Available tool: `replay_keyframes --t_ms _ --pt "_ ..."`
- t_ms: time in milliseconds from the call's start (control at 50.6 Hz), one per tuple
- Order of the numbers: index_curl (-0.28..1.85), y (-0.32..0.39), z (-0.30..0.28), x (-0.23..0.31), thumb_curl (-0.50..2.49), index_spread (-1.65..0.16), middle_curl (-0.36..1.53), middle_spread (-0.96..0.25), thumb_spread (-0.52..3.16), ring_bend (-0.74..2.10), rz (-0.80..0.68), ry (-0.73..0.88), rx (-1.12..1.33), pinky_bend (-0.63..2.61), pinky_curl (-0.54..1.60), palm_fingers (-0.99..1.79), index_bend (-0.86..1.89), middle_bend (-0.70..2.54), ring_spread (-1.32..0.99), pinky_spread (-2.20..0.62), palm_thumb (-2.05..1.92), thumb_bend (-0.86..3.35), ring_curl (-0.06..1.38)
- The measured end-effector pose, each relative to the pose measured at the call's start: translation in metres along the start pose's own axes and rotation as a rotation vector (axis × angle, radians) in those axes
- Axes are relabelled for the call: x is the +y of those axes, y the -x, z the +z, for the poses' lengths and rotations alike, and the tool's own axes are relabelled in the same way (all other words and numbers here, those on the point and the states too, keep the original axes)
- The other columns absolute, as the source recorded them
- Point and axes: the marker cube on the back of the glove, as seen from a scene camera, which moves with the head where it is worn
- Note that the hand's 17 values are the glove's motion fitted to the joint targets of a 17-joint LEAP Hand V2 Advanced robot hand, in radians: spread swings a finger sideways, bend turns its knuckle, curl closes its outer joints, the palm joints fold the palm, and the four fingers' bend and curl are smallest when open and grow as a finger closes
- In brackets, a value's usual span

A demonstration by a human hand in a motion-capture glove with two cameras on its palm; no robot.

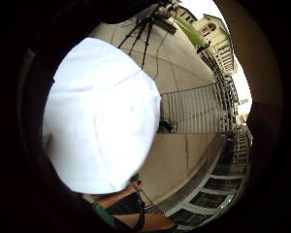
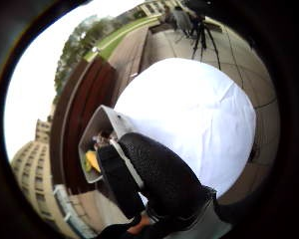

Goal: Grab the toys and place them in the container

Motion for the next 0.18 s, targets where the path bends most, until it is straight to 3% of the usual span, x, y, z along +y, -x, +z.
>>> replay_keyframes --t_ms 178 --pt "0.26 -0.0108 0.0058 -0.0070 0.10 -0.32 0.45 -0.10 1.02 0.34 -0.009 -0.017 -0.003 0.85 0.31 -0.08 0.13 0.22 -0.17 0.02 -0.17 -0.11 0.22"
